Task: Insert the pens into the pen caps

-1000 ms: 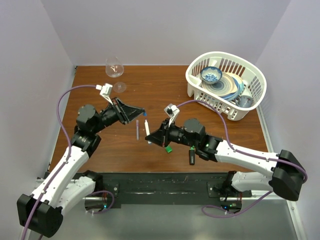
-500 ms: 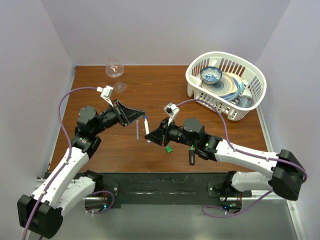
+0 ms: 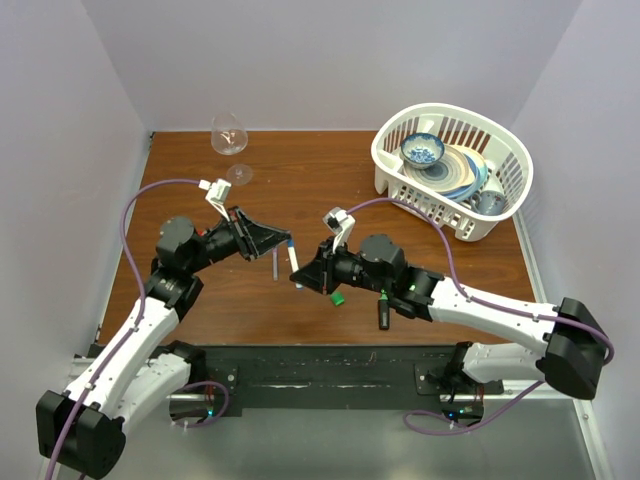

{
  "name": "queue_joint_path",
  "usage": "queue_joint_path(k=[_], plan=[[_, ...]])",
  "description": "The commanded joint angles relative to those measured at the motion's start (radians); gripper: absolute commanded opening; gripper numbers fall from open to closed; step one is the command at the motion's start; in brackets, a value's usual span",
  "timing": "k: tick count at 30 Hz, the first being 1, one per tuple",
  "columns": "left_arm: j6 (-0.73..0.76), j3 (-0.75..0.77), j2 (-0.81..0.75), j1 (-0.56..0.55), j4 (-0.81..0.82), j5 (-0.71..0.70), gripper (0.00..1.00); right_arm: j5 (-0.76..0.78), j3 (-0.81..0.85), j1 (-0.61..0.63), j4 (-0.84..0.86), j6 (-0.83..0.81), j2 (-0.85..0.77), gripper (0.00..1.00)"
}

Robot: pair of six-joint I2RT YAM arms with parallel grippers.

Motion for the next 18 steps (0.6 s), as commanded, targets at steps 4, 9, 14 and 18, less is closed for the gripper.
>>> queue_joint_path(k=[4,9,14,18], plan=[[0.008,0.026,-0.020,-0.005,0.011,0.109,0.25,-0.019,0.070,-0.005,0.044,-0.062,-0.045,0.00],[0.009,0.090,-0.018,-0.004,0.021,0.081,0.38,-0.090,0.041,-0.002,0.065,-0.056,-0.065,0.00],[-0.015,0.115,0.002,-0.005,0.081,0.082,0.51,-0.113,0.015,0.003,0.073,-0.037,-0.092,0.00],[-0.041,0.102,0.003,-0.004,0.141,0.095,0.52,-0.133,0.003,0.003,0.098,-0.027,-0.108,0.00]])
